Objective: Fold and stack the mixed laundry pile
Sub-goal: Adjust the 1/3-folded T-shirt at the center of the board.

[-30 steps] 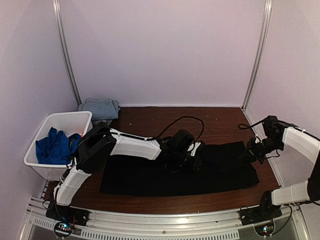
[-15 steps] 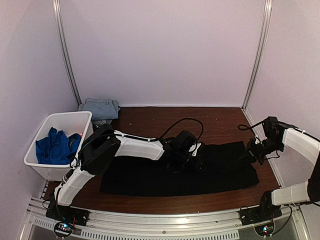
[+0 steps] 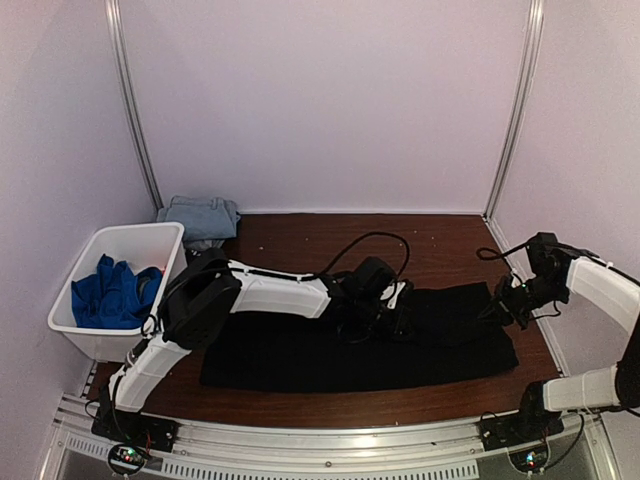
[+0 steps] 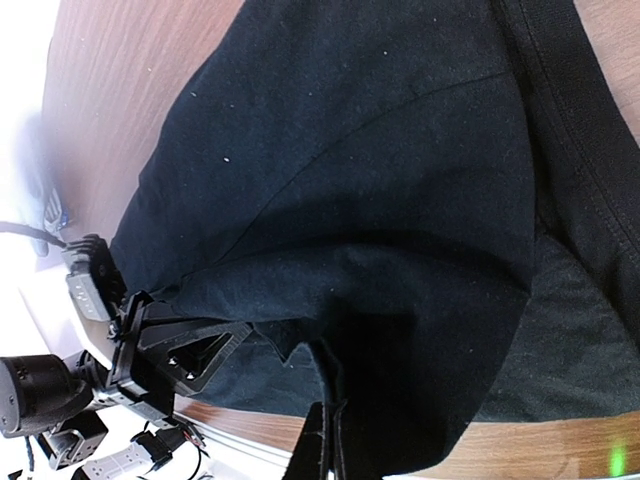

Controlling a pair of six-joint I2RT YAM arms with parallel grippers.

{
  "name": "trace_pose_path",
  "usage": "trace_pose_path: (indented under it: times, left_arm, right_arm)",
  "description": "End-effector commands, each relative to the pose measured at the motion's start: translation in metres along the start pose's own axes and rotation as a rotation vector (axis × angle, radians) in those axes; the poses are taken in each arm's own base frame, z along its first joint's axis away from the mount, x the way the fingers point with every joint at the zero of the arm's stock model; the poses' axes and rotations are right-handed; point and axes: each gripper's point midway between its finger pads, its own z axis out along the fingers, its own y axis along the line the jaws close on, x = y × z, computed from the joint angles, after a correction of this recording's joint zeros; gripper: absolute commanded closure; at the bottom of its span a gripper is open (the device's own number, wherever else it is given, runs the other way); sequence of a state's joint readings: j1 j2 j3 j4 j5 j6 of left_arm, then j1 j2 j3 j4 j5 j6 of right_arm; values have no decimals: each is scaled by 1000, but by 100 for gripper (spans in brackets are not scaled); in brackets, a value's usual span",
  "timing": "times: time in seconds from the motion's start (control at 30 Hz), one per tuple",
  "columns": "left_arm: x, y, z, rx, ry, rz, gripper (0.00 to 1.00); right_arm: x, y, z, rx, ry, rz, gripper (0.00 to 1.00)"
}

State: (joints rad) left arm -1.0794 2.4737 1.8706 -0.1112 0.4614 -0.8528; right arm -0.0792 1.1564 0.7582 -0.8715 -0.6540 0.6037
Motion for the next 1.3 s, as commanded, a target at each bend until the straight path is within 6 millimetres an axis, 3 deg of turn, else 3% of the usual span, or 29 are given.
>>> trace_pose_path:
  times: [0.0,0.1,0.27,0.47,0.7,0.87,1.03,1.17,1.27]
  left_arm:
    - [-16,-29,-25,13,-38,85,100]
    - [-9,-41,-40,24,-17,138,100]
    - [32,-52,-51,14,86,254,100]
    - [78,-68,-49,23,216,342,100]
    - [100,-61,-38,52,289,292,100]
    - [101,-50,-34,27,293,262,100]
    - [73,-26,-36,-16,226,171,98]
    - [52,-26,-37,40,183,143,99]
    - [44,-27,-36,55,177,135,94]
  right_arm:
    - [3,-2,-10,6,-38,15,100]
    - [5,-2,-16,4,-63,30,100]
    - [15,-13,-17,25,-72,52,100]
    - [28,-27,-19,58,-80,80,100]
    - [38,-43,-20,111,-78,97,100]
    - [41,-50,-18,136,-66,104,100]
    - [35,-36,-30,98,-109,82,100]
    - [29,-33,-16,60,-86,82,100]
    - [13,-28,-7,51,-99,79,100]
